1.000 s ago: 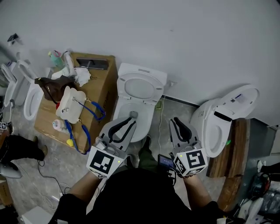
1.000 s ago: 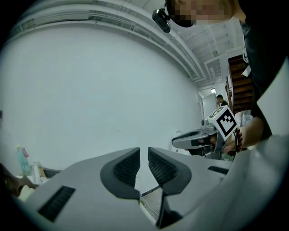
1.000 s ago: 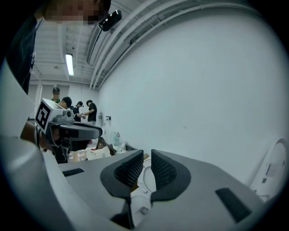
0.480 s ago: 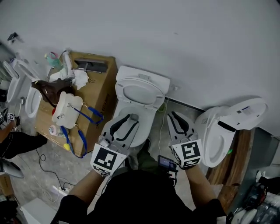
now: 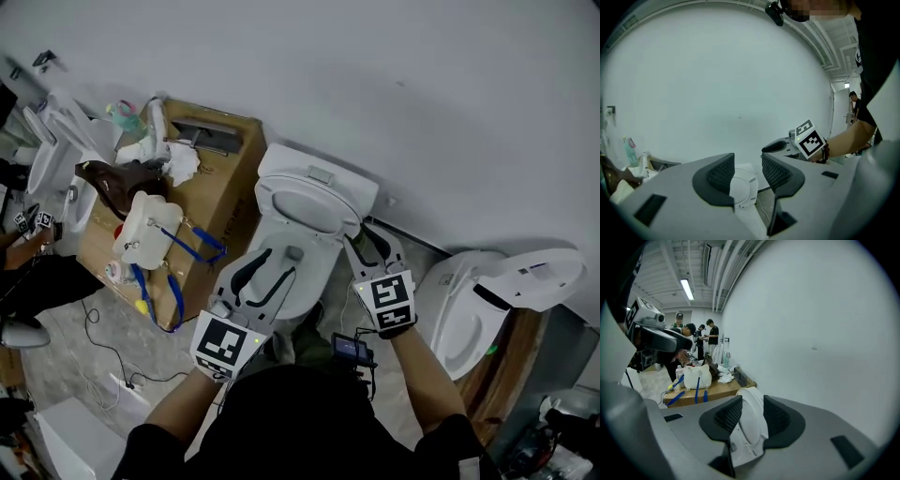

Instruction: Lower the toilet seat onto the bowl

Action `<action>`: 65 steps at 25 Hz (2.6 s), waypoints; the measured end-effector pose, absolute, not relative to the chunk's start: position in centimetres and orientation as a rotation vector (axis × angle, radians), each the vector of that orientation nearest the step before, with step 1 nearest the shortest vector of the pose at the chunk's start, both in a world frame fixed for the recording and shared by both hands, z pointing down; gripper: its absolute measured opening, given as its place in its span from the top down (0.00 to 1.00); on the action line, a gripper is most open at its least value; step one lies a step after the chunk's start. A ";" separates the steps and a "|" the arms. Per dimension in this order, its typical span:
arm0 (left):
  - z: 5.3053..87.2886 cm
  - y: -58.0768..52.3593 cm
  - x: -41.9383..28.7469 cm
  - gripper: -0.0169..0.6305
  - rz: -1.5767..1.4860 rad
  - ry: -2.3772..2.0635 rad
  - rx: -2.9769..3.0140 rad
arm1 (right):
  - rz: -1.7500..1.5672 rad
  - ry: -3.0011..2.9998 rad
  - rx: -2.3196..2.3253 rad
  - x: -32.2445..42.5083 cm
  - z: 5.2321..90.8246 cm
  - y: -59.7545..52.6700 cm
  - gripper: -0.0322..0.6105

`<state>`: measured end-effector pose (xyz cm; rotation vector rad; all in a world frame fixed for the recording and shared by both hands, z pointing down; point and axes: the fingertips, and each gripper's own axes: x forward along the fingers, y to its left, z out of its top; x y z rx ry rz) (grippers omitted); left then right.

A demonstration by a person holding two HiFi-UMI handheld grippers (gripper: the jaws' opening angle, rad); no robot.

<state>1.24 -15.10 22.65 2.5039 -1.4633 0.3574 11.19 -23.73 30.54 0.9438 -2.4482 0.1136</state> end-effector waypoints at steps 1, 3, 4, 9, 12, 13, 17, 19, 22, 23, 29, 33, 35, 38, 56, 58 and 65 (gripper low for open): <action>22.8 -15.4 1.2 0.70 0.367 -1.472 2.491 | 0.118 -2.442 0.932 11.0 31.3 -24.5 0.73; 23.3 -15.9 0.9 0.70 0.411 -1.481 2.453 | 0.124 -2.423 0.917 10.7 32.6 -26.3 0.73; 23.4 -16.3 0.8 0.70 0.415 -1.492 2.439 | 0.128 -2.415 0.910 10.6 33.3 -27.0 0.73; 25.1 -17.5 0.5 0.70 0.422 -1.517 2.374 | 0.158 -2.368 0.858 10.1 37.4 -29.8 0.73; 26.1 -17.7 0.2 0.70 0.445 -1.517 2.328 | 0.164 -2.336 0.830 10.0 39.5 -30.9 0.73; 26.4 -17.7 0.2 0.70 0.446 -1.519 2.316 | 0.165 -2.327 0.819 10.0 40.2 -31.2 0.73; 27.4 -18.1 0.3 0.70 0.433 -1.515 2.279 | 0.165 -2.296 0.780 9.7 42.2 -32.5 0.73; 27.8 -18.5 0.4 0.70 0.430 -1.509 2.267 | 0.149 -2.287 0.765 9.5 42.8 -33.2 0.73; 28.6 -18.8 0.5 0.70 0.429 -1.494 2.256 | 0.124 -2.276 0.732 8.8 43.7 -33.7 0.74; 28.8 -18.9 0.5 0.70 0.424 -1.490 2.255 | 0.111 -2.272 0.723 8.5 44.0 -33.7 0.76; 30.1 -18.9 0.1 0.70 0.404 -1.466 2.245 | 0.010 -2.231 0.707 7.7 45.0 -33.8 0.77; 31.1 -18.6 -0.5 0.70 0.396 -1.435 2.245 | -0.021 -2.203 0.731 7.6 45.3 -33.9 0.78; 31.6 -18.5 -1.0 0.70 0.394 -1.412 2.246 | -0.030 -2.191 0.753 7.5 45.3 -34.2 0.79; 32.1 -18.3 -1.8 0.70 0.394 -1.381 2.255 | -0.040 -2.174 0.775 7.3 45.3 -34.3 0.80; 39.0 -24.6 -5.3 0.70 0.727 -1.394 2.332 | -0.068 -2.204 0.836 7.0 45.1 -31.3 0.84; 40.3 -25.5 -5.5 0.70 0.685 -1.390 2.265 | -0.060 -2.220 0.833 7.0 45.1 -30.6 0.84; 42.0 -27.0 -6.3 0.70 0.829 -1.417 2.266 | -0.044 -2.247 0.832 6.8 45.3 -28.4 0.84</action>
